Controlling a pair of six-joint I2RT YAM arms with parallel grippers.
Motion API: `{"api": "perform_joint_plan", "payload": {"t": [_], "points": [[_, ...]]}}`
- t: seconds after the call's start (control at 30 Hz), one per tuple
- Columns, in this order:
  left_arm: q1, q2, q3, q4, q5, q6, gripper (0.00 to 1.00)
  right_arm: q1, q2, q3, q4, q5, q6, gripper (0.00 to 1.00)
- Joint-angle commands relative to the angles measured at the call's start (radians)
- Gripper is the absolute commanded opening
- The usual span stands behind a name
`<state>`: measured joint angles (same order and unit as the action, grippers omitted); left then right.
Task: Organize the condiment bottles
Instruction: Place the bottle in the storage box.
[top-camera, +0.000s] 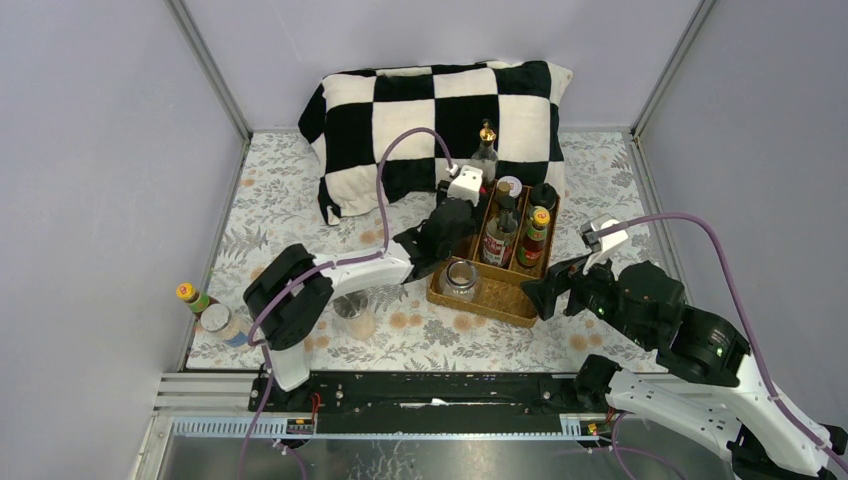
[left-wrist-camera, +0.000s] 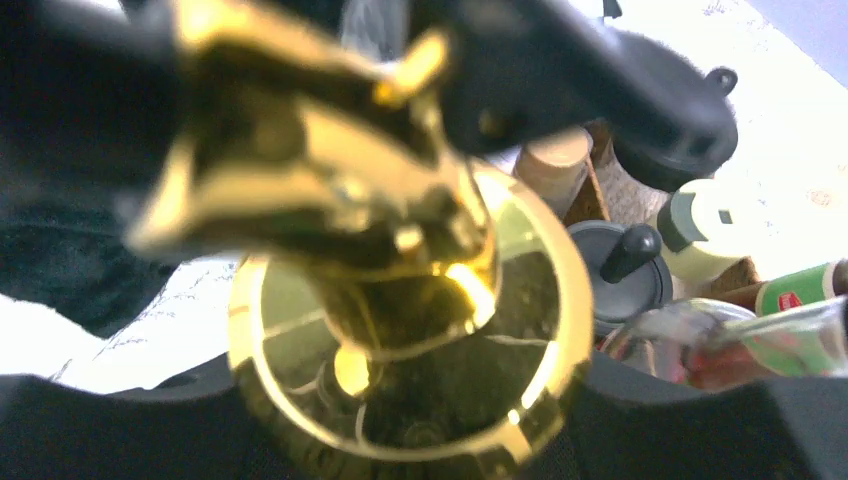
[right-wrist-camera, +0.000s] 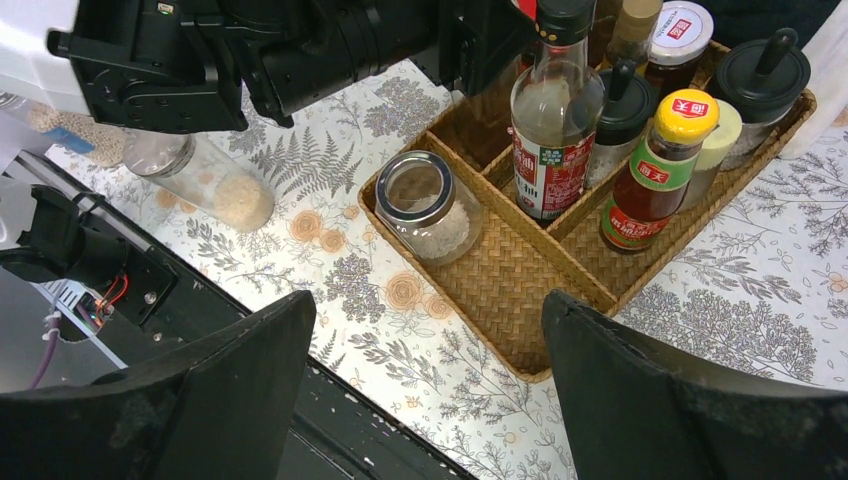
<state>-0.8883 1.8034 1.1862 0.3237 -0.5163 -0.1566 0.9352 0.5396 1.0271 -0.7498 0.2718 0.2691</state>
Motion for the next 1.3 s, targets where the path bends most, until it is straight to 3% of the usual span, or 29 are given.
{"api": "perform_joint_plan", "payload": {"t": [0.0, 0.17, 0.3, 0.33, 0.47, 0.77, 1.03, 1.27], "points": [[0.040, -0.010, -0.080, 0.332, 0.063, -0.003, 0.42, 0.002, 0.016, -0.009, 0.045, 0.006, 0.003, 0.91], [0.063, 0.003, -0.110, 0.409, 0.109, -0.004, 0.45, 0.002, 0.025, -0.012, 0.055, -0.003, 0.009, 0.91], [0.063, -0.020, -0.077, 0.302, 0.101, -0.020, 0.57, 0.002, 0.023, -0.013, 0.059, -0.012, 0.021, 0.91], [0.063, -0.023, -0.046, 0.230, 0.082, -0.023, 0.68, 0.002, 0.023, -0.011, 0.057, -0.026, 0.034, 0.91], [0.061, -0.039, -0.009, 0.133, 0.088, -0.013, 0.70, 0.001, 0.018, -0.010, 0.049, -0.044, 0.054, 0.91], [0.057, -0.146, -0.012, 0.086, 0.078, 0.028, 0.76, 0.003, 0.016, -0.015, 0.038, -0.089, 0.081, 0.92], [-0.067, -0.281, 0.067, -0.282, -0.241, -0.067, 0.74, 0.003, 0.051, -0.019, 0.036, -0.158, 0.086, 0.92], [-0.091, -0.414, 0.030, -0.738, -0.530, -0.470, 0.75, 0.002, 0.095, -0.019, 0.035, -0.233, 0.096, 0.92]]}}
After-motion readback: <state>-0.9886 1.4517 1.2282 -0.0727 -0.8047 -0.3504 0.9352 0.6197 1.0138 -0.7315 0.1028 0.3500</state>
